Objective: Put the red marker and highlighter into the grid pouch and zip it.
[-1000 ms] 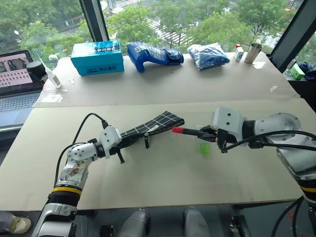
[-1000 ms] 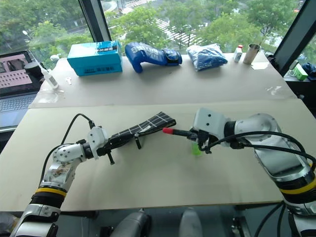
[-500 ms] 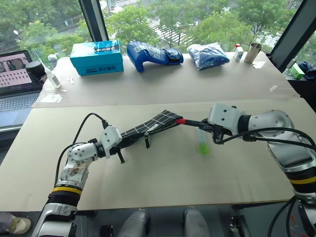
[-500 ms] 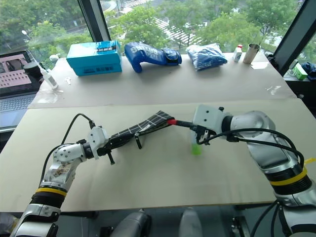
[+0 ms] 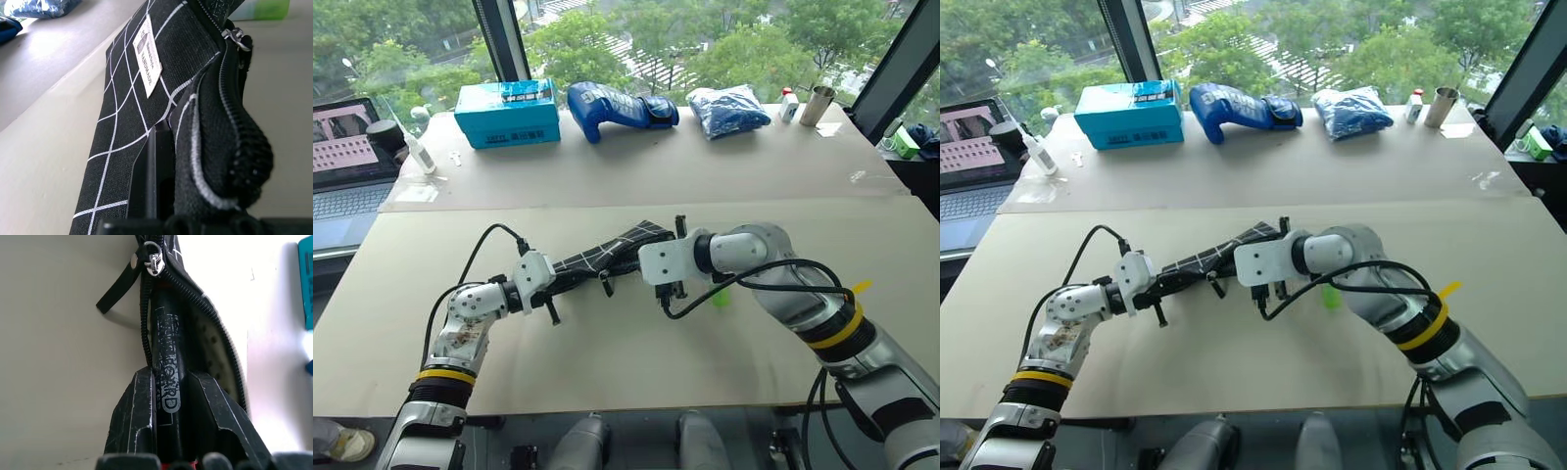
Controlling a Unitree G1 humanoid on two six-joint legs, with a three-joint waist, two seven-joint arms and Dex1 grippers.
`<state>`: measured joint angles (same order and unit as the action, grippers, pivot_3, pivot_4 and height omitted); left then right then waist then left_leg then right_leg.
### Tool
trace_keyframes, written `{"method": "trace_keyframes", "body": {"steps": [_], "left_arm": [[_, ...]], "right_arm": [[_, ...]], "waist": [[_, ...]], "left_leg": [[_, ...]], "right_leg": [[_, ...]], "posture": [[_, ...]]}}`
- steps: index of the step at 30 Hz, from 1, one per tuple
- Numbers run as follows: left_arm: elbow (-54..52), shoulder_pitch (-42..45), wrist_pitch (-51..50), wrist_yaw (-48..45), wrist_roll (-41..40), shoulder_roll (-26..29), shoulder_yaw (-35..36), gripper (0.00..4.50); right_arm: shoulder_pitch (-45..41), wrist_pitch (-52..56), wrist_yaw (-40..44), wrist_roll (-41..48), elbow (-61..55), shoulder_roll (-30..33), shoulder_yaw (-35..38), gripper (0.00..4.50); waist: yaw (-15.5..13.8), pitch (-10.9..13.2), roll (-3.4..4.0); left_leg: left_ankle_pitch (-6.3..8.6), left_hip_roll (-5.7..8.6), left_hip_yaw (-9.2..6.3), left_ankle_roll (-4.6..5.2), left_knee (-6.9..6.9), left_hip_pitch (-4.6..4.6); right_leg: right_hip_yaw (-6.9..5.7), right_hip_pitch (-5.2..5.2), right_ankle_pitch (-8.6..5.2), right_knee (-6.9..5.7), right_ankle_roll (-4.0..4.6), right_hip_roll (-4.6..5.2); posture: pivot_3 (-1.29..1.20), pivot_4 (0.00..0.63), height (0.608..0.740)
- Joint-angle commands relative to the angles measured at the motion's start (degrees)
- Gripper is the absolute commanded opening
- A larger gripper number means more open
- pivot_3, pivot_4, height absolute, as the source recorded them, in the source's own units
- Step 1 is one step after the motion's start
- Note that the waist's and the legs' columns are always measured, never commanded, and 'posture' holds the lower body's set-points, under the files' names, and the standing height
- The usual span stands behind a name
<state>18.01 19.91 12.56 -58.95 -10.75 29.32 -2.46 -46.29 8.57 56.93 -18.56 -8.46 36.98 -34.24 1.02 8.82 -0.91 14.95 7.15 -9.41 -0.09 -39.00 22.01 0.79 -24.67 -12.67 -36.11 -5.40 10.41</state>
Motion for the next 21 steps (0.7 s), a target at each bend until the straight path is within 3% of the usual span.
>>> {"method": "trace_keyframes", "body": {"steps": [1, 5, 9, 11, 15, 21], "left_arm": [[-0.6, 1.2, 1.7, -0.5, -0.3, 0.1, -0.1, 0.00], [-0.4, 1.4, 1.9, -0.8, -0.3, -0.1, 0.0, 0.00], [-0.5, 1.2, 2.1, -0.6, -0.4, -0.3, 0.0, 0.00], [-0.6, 1.1, 2.1, -0.5, -0.4, -0.3, 0.0, 0.00], [-0.5, 0.9, 2.3, -0.6, -0.5, -0.4, 0.1, 0.00], [-0.4, 0.6, 2.6, -0.5, -0.5, -0.7, 0.0, 0.00]], "right_arm": [[-1.8, -8.5, 0.0, -4.5, 2.8, -0.6, -2.5, 0.57], [-5.0, -15.8, -3.8, -9.6, 10.2, -1.6, -2.4, 0.57], [-5.3, -17.0, -5.3, -8.0, 13.4, -5.1, 0.0, 0.57], [-4.5, -16.2, -4.3, -6.1, 13.9, -6.4, 1.3, 1.63], [-2.7, -10.5, -1.9, -3.6, 12.6, -6.5, 4.9, 2.82], [-2.0, -1.1, 6.1, 11.5, 8.5, -1.9, 17.3, 2.93]], "waist": [[0.1, 0.0, 0.00], [0.2, 0.0, 0.00], [0.3, 0.0, 0.00], [0.4, 0.0, 0.00], [0.4, 0.0, 0.00], [0.2, 0.0, 0.00]], "left_leg": [[0.00, 0.00, 0.03, -0.01, 0.00, 0.00], [-0.02, 0.00, 0.06, -0.03, 0.01, 0.02], [-0.03, -0.04, 0.07, -0.05, 0.03, 0.01], [-0.03, -0.03, 0.05, -0.05, 0.02, 0.06], [-0.04, -0.02, -0.08, -0.06, 0.02, 0.09], [-0.04, -0.01, -0.12, -0.07, 0.02, 0.11]], "right_leg": [[0.00, -0.02, 0.00, -0.01, 0.00, -0.01], [0.01, -0.06, 0.00, -0.03, 0.00, -0.01], [0.01, -0.07, 0.00, -0.06, 0.01, -0.04], [0.01, -0.12, 0.01, -0.06, 0.01, -0.03], [0.03, -0.16, 0.02, -0.08, 0.03, -0.03], [0.02, -0.17, 0.02, -0.07, 0.04, -0.03]], "posture": [[0.00, 0.150, 0.740], [0.00, 0.150, 0.740], [0.00, 0.150, 0.740], [0.00, 0.150, 0.740], [0.00, 0.150, 0.740], [0.00, 0.150, 0.740]]}}
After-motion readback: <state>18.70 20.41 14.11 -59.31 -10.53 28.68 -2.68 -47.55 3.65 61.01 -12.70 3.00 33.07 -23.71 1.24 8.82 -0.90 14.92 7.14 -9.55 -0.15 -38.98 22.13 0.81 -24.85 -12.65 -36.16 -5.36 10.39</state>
